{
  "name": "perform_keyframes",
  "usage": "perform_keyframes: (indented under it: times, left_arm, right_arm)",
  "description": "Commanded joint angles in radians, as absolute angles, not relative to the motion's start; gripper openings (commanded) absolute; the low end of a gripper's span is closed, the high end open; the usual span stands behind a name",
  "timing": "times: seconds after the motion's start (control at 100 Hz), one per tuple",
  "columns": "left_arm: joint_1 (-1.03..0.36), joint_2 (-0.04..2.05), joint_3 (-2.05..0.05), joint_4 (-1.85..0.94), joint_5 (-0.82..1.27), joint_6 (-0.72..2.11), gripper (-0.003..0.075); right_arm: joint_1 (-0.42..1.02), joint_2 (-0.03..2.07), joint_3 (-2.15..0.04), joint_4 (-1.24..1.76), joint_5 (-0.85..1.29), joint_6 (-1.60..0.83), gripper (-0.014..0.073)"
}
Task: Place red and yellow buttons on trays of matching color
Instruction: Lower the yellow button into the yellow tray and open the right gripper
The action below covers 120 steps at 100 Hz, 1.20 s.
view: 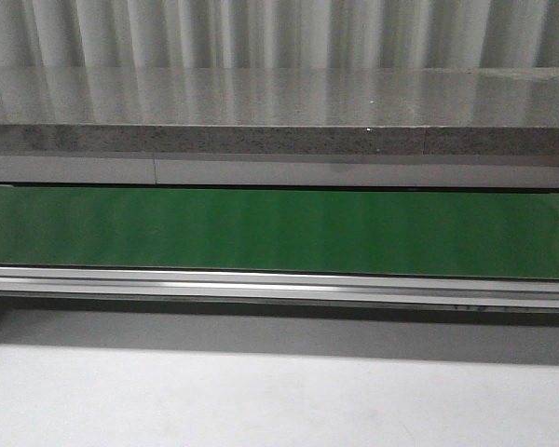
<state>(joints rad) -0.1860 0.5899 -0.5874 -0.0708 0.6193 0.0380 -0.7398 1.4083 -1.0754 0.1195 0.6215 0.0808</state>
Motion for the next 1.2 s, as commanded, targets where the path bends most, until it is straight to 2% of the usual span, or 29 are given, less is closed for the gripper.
perform_keyframes:
  times: [0.0,0.41,0.67,0.72,0.77,0.89,0.96,1.03,1.19]
  left_arm:
    - [-0.195,0.590,-0.614,-0.078,0.549,0.039,-0.0020]
    - [-0.195,0.590,-0.614,-0.078,0.549,0.039,-0.0020]
    - [-0.195,0.590,-0.614,-0.078,0.549,0.039,-0.0020]
    - [-0.195,0.590,-0.614,-0.078,0.549,0.039,-0.0020]
    - [-0.195,0.590,-0.614,-0.078,0.549,0.039,-0.0020]
    - [-0.195,0.590,-0.614,-0.078,0.549,0.039,-0.0020]
    - [-0.195,0.590,-0.614,-0.078,0.549,0.039,-0.0020]
    - [-0.195,0.590,-0.614,-0.078,0.549,0.039,-0.0020]
    - [-0.195,0.590,-0.614,-0.078,0.549,0.039,-0.0020]
  right_arm:
    - [-0.763,1.419,-1.098,0.121,0.553,0.101,0.0006]
    - [-0.765,1.652,-1.098,0.168,0.483,0.101,0.0006]
    - [-0.765,1.708,-1.098,0.176,0.481,0.101,0.0019]
    - [-0.765,1.711,-1.098,0.180,0.480,0.101,0.0063]
    - [-0.765,1.711,-1.098,0.184,0.478,0.101,0.0143]
    - [-0.765,1.711,-1.098,0.188,0.477,0.102,0.0427]
    - [-0.765,1.711,-1.098,0.188,0.478,0.102,0.0539]
    - [-0.765,1.711,-1.098,0.188,0.481,0.102,0.0580]
    - [-0.765,1.666,-1.098,0.191,0.496,0.102,0.0581]
